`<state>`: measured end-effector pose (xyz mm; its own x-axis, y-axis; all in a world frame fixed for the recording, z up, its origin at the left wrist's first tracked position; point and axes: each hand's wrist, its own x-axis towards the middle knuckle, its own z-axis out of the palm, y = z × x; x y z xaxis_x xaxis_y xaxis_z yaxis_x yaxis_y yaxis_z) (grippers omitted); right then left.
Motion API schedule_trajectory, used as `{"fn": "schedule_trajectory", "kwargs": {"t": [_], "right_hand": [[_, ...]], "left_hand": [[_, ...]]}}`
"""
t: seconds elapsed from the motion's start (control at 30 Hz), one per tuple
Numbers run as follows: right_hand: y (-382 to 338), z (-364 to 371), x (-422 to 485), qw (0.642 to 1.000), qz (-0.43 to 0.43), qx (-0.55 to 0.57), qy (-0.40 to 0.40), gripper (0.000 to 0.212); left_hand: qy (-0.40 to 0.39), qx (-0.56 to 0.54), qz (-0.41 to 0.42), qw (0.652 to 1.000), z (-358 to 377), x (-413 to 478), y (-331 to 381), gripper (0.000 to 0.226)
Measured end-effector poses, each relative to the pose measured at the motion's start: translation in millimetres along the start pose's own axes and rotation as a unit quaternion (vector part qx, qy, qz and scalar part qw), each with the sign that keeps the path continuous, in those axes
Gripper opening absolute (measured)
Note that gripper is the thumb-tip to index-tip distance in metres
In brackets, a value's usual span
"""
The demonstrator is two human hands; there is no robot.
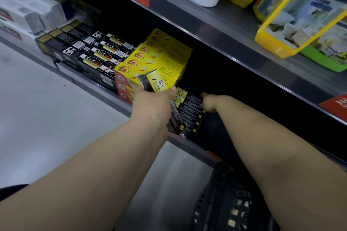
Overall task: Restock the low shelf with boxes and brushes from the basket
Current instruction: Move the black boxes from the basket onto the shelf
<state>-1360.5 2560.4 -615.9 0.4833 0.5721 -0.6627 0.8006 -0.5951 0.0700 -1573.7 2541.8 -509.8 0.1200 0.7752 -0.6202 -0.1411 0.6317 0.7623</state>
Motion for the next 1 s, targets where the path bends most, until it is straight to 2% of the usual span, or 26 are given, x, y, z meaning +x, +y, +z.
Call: {"fn": "schedule_trajectory", "kwargs": {"t": [0.1, 0.2, 0.27, 0.33, 0.37, 0.4, 0.43, 0.5, 0.53, 0.57, 0.63, 0.73, 0.77, 0.83, 0.9, 1.0], "right_hand": [[4.1, -0.7, -6.7, 0.997, -0.012, -0.053, -0.046, 0.041], [1.4, -1.8, -12.3, 0.997, -0.043, -0.022, -0.064, 0.017], [-3.1, -13.0, -25.5, 0.998, -0.036, -0.039, -0.037, 0.020], [-10.3, -26.4, -40.9, 0.993, -0.060, -0.097, 0.012, 0.031], [-14.0, -32.8, -51.5, 0.992, -0.080, -0.091, 0.030, 0.034], [-17.3, -38.4, -61.9, 0.991, -0.121, -0.056, 0.030, 0.037], [-19.7, -42.6, -75.9, 0.984, -0.176, 0.029, 0.002, 0.043], [-21.8, -43.3, -113.4, 0.923, -0.284, 0.234, -0.109, 0.055], [-21.6, -41.4, -131.8, 0.891, -0.320, 0.290, -0.139, 0.058], [-22.4, -38.5, -146.3, 0.875, -0.345, 0.309, -0.142, 0.058], [-21.8, -30.8, -157.8, 0.865, -0.374, 0.318, -0.101, 0.058], [-11.6, -30.8, -149.5, 0.873, -0.345, 0.336, -0.069, 0.047], [-5.7, -33.9, -141.7, 0.888, -0.320, 0.326, -0.051, 0.041], [6.9, -40.5, -118.7, 0.937, -0.239, 0.254, 0.022, 0.036], [15.4, -45.9, -89.5, 0.975, -0.144, 0.138, 0.094, 0.042], [15.9, -43.6, -46.5, 0.991, -0.049, 0.044, 0.120, 0.053]], "left_hand": [[0.003, 0.008, 0.008, 1.000, 0.4, -0.9, -1.2, 0.078], [0.012, 0.017, 0.019, 1.000, 0.5, -2.4, -0.7, 0.078], [0.011, 0.015, 0.017, 1.000, 0.4, -3.0, 0.0, 0.079], [0.007, 0.014, 0.013, 1.000, -0.3, -4.7, 1.3, 0.079], [0.007, 0.013, 0.011, 1.000, -1.0, -5.8, 1.6, 0.079], [0.008, 0.012, 0.011, 1.000, -1.3, -6.7, 1.9, 0.078], [0.009, 0.010, 0.013, 1.000, -1.5, -8.0, 2.4, 0.077], [0.007, 0.006, 0.012, 1.000, -0.8, -9.1, 2.9, 0.073], [0.001, 0.004, 0.008, 1.000, 0.0, -9.7, 2.7, 0.072], [-0.004, 0.001, 0.003, 1.000, 0.8, -10.8, 2.7, 0.070], [-0.016, -0.001, -0.003, 1.000, 2.6, -11.9, 1.7, 0.060], [-0.037, 0.015, 0.003, 0.999, 3.3, -14.2, 0.7, 0.044], [-0.047, 0.020, 0.004, 0.999, 2.5, -14.4, 0.6, 0.047], [-0.070, 0.034, 0.009, 0.997, 0.6, -14.4, 1.2, 0.050], [-0.077, 0.051, 0.030, 0.995, -0.8, -15.1, 3.1, 0.047], [-0.067, 0.069, 0.068, 0.993, -0.8, -14.7, 6.2, 0.041]]}}
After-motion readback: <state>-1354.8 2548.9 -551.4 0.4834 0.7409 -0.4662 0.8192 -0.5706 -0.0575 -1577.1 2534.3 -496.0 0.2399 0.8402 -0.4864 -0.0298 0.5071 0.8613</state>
